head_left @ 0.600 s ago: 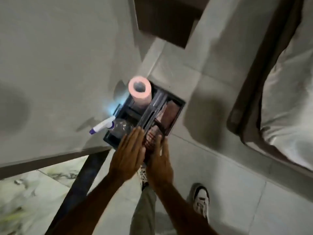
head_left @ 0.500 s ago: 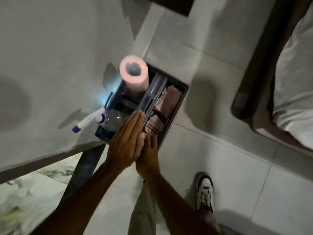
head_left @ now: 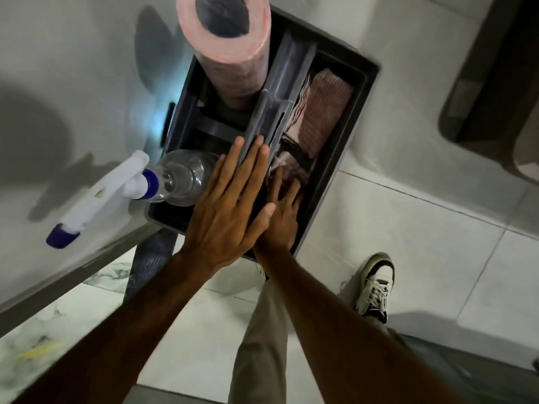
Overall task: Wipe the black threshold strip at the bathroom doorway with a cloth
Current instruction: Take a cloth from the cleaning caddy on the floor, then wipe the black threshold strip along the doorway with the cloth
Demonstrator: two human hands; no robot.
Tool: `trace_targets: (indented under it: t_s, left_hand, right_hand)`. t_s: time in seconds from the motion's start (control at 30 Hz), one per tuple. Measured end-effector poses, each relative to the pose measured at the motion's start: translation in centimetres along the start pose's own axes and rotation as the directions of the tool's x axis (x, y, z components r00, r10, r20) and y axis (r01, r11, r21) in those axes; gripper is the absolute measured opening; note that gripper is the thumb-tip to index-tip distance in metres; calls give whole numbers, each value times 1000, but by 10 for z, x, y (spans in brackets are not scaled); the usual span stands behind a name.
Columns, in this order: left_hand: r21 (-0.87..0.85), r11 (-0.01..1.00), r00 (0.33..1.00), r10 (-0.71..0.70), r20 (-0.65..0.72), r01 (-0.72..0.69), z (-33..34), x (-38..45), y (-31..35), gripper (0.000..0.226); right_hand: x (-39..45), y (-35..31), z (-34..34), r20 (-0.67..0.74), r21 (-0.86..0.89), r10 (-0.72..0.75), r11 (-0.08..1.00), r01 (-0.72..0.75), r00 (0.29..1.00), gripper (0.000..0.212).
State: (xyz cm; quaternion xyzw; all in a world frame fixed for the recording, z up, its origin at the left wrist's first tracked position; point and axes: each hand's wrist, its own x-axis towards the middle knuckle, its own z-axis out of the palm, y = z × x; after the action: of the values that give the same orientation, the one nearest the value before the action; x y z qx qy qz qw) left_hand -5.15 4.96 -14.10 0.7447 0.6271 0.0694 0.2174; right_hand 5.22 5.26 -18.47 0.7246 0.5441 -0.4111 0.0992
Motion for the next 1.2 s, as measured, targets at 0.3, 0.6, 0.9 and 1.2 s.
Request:
trace_targets:
  t_s: [0.3,0.6,0.9,1.2]
  left_hand:
    - [18,998,997,-53,-55,54,-10,-3,18,72]
    - [-102,950,864,-309,-398,294,-67,-110,111,76]
    - [-211,604,568,-796,-208,769,-7,-320,201,69]
    - [-419,219,206,-976,-77,881,57,-482,179,70]
  right_hand:
    - [-13,2,-25,-109,100,-83,991,94,991,75]
    - [-126,-1,-97,-209,617,-83,762,197,974,46]
    - [-245,42,-89,-188,272,-609,722,637,771,42]
    - [-303,19,63,296,220,-739,670,710,606,41]
